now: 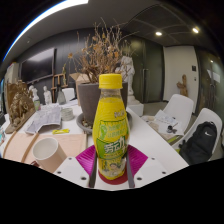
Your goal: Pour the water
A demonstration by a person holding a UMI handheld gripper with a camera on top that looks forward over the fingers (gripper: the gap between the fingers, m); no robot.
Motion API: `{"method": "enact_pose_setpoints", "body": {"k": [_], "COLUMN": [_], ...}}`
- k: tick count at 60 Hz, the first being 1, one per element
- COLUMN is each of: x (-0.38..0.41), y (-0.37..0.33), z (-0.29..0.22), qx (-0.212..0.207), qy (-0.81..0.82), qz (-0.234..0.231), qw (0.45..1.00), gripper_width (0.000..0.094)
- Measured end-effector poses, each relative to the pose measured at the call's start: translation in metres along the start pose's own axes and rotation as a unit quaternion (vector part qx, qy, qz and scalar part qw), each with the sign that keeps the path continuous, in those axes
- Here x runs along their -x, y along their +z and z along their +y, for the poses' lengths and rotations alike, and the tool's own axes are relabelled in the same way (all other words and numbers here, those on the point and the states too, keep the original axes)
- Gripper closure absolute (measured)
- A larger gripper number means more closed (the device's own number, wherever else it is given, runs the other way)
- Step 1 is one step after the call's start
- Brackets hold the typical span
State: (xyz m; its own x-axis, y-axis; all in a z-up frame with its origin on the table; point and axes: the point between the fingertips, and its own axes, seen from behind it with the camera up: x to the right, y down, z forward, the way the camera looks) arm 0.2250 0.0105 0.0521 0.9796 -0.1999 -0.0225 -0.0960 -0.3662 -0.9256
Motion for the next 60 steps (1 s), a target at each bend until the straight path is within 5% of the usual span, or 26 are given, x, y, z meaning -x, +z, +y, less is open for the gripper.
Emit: {"method": "enact_pose_setpoints", "body": {"k": [4, 8, 10, 26, 42, 60], "x": [0.001, 0.011, 0.014, 0.068, 0.116, 0.142], "y": [-0.004, -0.017, -0.027, -0.178, -0.335, -0.414], "z": [0.001, 0.003, 0.001, -0.049, -0.045, -0.028], "qx": [0.016, 0.035, 0.041, 0.031, 0.054, 0.054], "qy": [0.006, 0.013, 0.019, 0.031, 0.004, -0.017], "qz": [0.003, -0.012, -0.016, -0.027, -0.008, 0.011], "qw": [1.0, 0.999, 0.999, 0.999, 0.998, 0.998], "gripper_width": [0.0398, 0.0123, 0.0062, 0.0081, 0.0077, 0.0077]}}
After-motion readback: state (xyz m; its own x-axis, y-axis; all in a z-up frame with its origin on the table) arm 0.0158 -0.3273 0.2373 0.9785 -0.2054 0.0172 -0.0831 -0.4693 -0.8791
